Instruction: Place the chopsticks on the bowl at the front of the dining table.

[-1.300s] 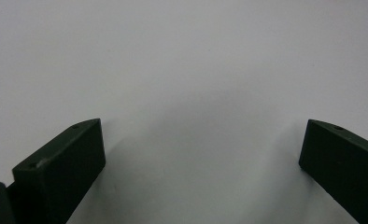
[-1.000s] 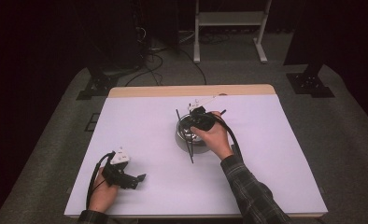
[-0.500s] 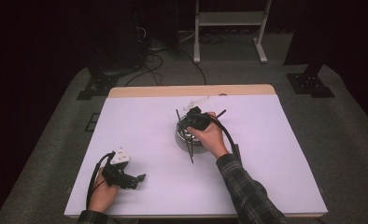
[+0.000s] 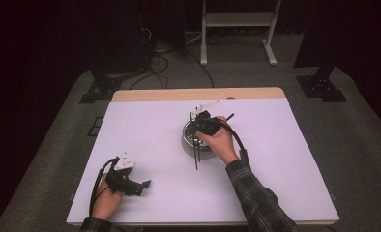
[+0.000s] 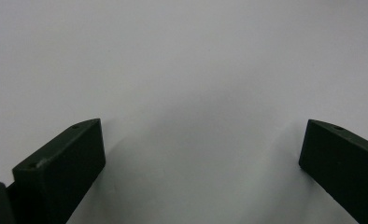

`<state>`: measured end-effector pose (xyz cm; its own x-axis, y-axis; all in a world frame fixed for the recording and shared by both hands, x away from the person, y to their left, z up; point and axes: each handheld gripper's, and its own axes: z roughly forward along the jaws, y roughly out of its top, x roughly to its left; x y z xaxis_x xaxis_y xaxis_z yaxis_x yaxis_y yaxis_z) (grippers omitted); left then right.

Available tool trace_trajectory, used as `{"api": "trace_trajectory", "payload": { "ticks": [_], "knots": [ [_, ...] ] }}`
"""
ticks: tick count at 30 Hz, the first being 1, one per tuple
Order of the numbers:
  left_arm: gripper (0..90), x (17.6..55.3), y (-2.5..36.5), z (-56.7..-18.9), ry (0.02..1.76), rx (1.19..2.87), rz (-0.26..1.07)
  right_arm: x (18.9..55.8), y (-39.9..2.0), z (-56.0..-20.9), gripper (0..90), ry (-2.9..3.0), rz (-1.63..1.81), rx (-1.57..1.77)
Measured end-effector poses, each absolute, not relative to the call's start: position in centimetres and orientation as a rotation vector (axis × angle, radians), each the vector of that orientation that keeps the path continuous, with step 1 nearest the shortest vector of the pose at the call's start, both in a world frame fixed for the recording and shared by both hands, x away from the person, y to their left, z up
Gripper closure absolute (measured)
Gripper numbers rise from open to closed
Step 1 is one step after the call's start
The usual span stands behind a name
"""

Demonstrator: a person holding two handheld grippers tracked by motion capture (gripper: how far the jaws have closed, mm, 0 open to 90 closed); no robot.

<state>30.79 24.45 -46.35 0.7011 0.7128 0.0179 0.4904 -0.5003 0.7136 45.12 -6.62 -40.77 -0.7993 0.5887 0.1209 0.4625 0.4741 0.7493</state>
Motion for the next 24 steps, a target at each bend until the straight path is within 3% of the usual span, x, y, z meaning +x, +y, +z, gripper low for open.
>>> {"api": "trace_trajectory", "payload": {
  "ticks": [24],
  "knots": [
    [0.0,30.8,24.4,-46.4,0.914,2.201,0.407,45.0,-7.8,-40.8,89.5,2.549,1.231,0.944]
  ]
}}
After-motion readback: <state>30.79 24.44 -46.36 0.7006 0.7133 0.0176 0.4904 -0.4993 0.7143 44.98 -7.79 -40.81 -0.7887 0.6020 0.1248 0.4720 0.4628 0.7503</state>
